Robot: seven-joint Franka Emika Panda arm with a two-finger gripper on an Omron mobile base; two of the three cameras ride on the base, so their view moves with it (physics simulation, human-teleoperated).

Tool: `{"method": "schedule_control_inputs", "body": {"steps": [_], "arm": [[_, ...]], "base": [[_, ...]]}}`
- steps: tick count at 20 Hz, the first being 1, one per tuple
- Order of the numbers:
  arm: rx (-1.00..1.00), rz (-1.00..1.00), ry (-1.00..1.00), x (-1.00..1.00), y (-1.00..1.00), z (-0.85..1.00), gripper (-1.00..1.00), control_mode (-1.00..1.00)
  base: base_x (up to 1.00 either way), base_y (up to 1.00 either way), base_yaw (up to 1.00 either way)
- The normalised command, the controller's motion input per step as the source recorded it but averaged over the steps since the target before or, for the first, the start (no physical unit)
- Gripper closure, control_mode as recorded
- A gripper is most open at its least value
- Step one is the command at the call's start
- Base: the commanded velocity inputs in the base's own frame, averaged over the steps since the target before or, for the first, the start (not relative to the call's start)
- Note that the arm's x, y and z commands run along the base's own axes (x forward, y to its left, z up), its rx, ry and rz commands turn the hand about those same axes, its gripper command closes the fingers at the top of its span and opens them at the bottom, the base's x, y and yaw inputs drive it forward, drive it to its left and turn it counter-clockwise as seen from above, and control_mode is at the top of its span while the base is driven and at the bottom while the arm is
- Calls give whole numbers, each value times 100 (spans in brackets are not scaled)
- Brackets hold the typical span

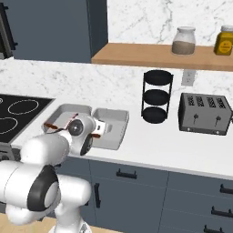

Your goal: Place one carrot and one steak in each tupperware on the nearby counter, to pack two identical lunches.

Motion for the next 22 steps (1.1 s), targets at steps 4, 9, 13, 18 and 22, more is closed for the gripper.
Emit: {"method": "schedule_control_inputs", "body": {"steps": [4,9,13,18,22], "arm": [[0,0,0,-68,-32,86,-100,-100],[-2,0,3,-82,-3,69,-100,-100],[-16,0,1,-97,0,47,-100,-100],[-14,-2,1,-85,0,51,-100,-100],[0,-11,8,-28,0,55,-100,-100]], "base": [[0,0,0],[0,0,0],[0,0,0],[0,0,0],[0,0,0]]}}
